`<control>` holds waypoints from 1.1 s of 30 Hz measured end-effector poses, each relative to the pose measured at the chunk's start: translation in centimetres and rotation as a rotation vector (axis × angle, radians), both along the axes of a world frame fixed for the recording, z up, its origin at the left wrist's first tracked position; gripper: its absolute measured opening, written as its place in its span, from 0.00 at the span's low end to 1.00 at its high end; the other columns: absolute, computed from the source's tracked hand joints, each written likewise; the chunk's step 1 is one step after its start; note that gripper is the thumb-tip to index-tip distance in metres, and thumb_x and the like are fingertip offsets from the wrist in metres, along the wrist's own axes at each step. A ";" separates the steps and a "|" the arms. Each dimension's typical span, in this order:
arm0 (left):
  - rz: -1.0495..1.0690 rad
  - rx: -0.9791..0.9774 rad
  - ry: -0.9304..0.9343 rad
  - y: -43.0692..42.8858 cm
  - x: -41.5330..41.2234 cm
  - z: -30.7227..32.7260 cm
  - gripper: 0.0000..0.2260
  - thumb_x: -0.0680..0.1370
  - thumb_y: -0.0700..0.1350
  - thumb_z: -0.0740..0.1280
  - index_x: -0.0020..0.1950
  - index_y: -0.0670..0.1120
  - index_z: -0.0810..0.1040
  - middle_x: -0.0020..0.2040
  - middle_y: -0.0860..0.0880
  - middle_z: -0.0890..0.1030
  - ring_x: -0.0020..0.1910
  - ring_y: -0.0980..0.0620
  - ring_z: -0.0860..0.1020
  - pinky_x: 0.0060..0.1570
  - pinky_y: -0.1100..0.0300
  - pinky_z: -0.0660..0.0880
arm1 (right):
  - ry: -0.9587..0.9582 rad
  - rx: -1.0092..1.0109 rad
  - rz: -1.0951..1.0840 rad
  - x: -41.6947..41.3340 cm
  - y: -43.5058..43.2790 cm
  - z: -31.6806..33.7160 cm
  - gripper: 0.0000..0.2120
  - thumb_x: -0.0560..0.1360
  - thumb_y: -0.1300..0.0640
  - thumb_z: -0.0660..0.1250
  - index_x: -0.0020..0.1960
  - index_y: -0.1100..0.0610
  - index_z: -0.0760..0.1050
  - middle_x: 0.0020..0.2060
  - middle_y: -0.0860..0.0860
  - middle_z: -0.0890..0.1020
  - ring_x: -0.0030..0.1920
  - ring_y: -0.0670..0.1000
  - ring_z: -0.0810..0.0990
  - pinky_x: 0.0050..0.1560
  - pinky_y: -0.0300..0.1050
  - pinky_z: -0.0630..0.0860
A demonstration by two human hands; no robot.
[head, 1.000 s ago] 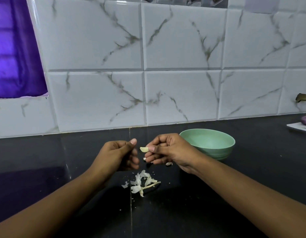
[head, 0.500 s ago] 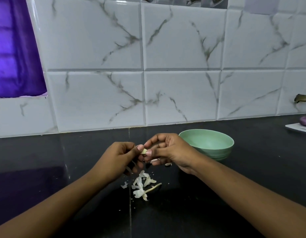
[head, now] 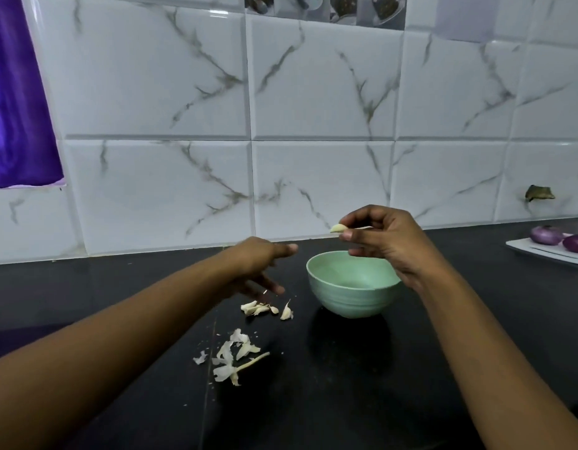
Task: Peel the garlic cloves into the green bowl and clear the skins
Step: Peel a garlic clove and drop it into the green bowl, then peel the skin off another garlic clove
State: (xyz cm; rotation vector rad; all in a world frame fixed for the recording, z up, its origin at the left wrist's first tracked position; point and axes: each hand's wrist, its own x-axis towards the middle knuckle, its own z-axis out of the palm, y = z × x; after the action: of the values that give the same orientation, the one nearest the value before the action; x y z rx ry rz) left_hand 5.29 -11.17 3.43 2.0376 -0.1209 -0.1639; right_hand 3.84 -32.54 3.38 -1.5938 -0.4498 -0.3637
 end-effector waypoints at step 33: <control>-0.040 -0.354 0.111 -6.4 0.7 -4.2 0.08 0.81 0.42 0.60 0.57 0.40 0.71 0.47 0.42 0.75 0.25 0.48 0.79 0.30 0.56 0.79 | -0.214 -0.518 -0.286 0.5 -0.5 -2.6 0.06 0.74 0.61 0.67 0.44 0.50 0.79 0.40 0.42 0.83 0.31 0.45 0.82 0.33 0.40 0.75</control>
State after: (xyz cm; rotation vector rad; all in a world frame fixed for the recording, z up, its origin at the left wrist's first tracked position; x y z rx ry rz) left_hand 6.03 -17.62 -0.79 1.6704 -0.1124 -0.2615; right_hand 4.33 -33.02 0.76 -2.1440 -0.5057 -0.6799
